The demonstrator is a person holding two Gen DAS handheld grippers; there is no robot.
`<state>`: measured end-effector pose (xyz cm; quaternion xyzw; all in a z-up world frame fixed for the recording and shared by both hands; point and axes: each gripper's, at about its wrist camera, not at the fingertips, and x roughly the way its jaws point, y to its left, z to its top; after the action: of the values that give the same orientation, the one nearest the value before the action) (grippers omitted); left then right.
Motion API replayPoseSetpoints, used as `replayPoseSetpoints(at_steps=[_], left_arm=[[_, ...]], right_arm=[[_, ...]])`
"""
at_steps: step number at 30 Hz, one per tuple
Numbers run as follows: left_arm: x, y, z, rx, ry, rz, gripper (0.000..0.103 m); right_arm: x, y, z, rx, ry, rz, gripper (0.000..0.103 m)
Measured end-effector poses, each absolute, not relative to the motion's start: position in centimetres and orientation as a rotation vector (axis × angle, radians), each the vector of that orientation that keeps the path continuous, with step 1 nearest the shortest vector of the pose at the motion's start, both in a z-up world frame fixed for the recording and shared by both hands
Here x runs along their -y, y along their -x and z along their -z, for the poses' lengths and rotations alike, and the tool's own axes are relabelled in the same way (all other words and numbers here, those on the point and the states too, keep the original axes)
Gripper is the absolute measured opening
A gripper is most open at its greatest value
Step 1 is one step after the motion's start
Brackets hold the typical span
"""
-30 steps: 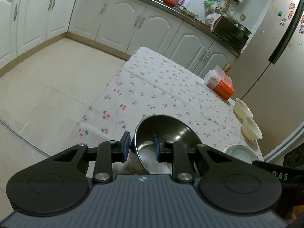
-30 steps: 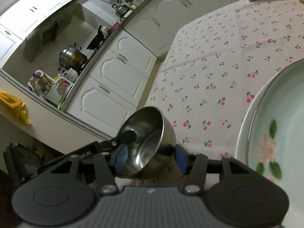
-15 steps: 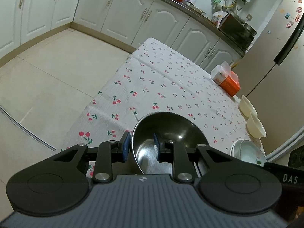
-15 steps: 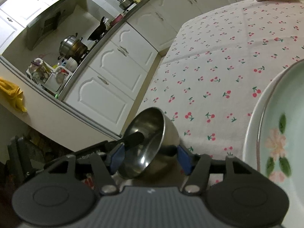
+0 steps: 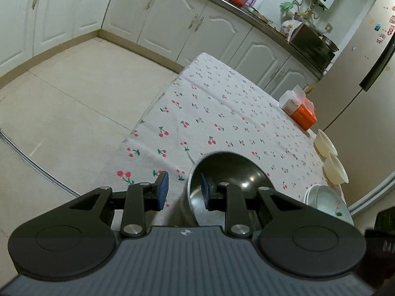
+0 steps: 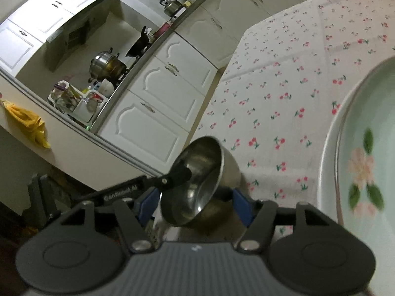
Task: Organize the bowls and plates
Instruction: 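Carry the steel bowl beside the plate stack, lower it, open both tools, then grasp the plate stack rim with left tool while right tool grips it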
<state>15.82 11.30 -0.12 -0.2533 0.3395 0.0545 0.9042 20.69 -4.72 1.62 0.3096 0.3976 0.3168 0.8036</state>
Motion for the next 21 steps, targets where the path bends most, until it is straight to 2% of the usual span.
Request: replayPoseSetpoints(at_steps=[5,9,17,19,21], left_arm=[[-10.8,-15.0,-1.3,-0.662,0.464,-0.130,0.030],[-9.3,-14.2,-3.3,-0.603,0.377,-0.126,0.041],[-3.3,-13.8,-6.0,-0.573,0.252,0.012,0.059],[-1.1,-14.1,-6.2,-0.583,0.223,0.063,0.066],[0.9,-14.4,-6.2,-0.595,0.203,0.115,0.066]], right_arm=[[6.2,-18.6,-3.1,-0.780,-0.644,-0.686,0.074],[8.9,-16.7,-4.8,-0.701,-0.670,-0.659,0.088],[16.1,-13.5,-7.0,-0.540,-0.699,-0.454,0.093],[18.1,-12.8,-7.0,-0.516,-0.711,-0.371,0.094],[20.2,-12.3,-6.4,-0.507,-0.745,-0.298,0.096]])
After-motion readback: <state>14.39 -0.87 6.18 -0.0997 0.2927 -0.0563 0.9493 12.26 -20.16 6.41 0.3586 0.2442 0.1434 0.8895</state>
